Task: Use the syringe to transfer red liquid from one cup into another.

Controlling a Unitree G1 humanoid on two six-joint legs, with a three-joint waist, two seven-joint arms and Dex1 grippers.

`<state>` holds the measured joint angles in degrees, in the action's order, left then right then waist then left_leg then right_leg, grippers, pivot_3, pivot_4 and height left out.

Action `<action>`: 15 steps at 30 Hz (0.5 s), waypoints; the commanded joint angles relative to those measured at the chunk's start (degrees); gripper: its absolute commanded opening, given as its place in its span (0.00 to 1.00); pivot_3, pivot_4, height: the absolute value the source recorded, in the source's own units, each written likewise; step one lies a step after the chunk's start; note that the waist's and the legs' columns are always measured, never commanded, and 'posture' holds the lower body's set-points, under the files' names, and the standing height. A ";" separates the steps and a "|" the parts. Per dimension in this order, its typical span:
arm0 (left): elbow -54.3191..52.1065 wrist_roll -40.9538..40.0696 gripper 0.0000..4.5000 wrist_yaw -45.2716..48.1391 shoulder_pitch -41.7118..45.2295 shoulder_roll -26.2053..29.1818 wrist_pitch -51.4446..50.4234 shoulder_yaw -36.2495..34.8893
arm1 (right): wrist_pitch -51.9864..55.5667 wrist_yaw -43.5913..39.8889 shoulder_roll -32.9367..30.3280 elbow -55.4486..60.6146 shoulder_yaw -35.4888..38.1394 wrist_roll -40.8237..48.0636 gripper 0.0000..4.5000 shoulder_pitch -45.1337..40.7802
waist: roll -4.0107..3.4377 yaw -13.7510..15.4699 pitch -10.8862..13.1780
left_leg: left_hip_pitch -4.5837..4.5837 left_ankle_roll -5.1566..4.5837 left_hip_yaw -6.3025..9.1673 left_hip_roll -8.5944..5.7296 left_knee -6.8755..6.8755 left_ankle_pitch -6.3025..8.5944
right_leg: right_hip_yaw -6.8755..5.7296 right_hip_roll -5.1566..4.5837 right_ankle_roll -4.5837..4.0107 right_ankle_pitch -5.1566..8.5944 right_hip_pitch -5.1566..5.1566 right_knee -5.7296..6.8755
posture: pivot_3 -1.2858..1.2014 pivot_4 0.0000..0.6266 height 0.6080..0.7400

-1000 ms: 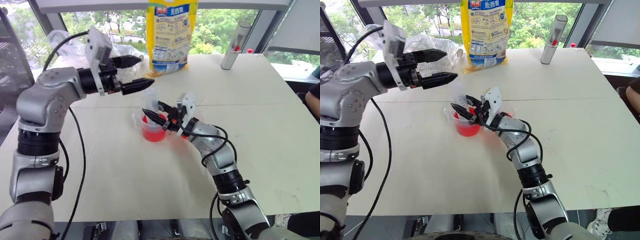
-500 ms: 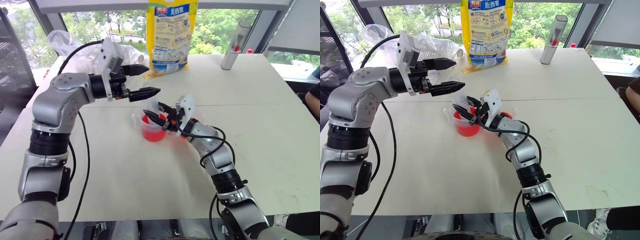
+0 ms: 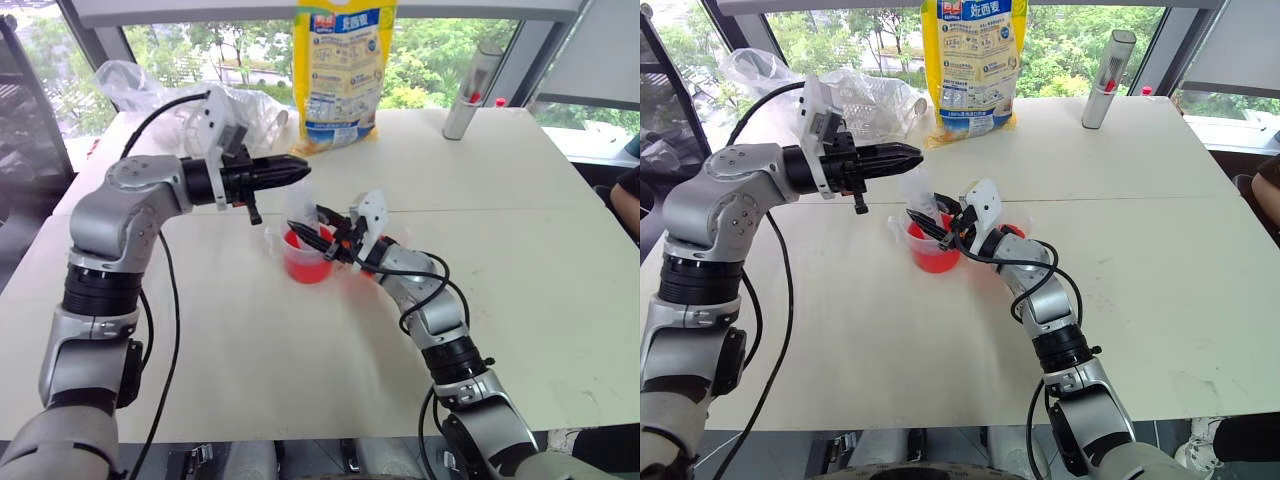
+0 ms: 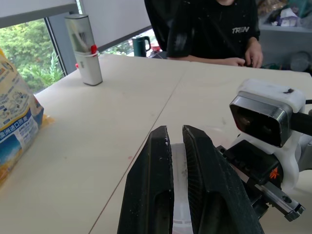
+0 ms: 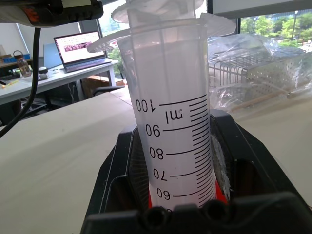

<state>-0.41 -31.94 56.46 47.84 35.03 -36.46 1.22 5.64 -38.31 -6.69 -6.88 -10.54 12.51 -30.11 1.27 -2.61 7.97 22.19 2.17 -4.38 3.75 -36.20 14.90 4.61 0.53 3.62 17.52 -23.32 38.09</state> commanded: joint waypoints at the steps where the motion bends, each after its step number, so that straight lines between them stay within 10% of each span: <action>1: -1.52 0.19 0.01 -0.08 0.29 0.53 0.08 -1.13 | -1.26 -0.29 0.29 1.18 0.77 0.45 0.30 -2.28 | 0.00 0.00 0.00 | 0.00 0.00 0.00 0.00 0.00 0.00 | 0.00 0.00 0.00 0.00 0.00 0.00 | 0.52 0.24 1.00; 15: 4.03 0.20 0.01 -1.19 10.86 0.14 2.31 -4.30 | 2.49 -1.76 0.14 1.02 0.13 0.88 0.30 -2.44 | 0.00 -0.04 0.00 | 0.00 0.00 0.00 -0.02 -0.01 0.00 | -0.02 0.03 0.00 0.00 0.00 0.01 | 0.52 0.24 1.00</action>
<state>4.26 -31.81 56.57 54.30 34.44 -36.82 1.18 7.12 -38.57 -6.78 -6.78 -8.66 12.84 -33.49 1.26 -2.66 7.97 22.19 2.17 -4.38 3.73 -36.21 14.90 4.59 0.56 3.62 17.52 -23.33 38.10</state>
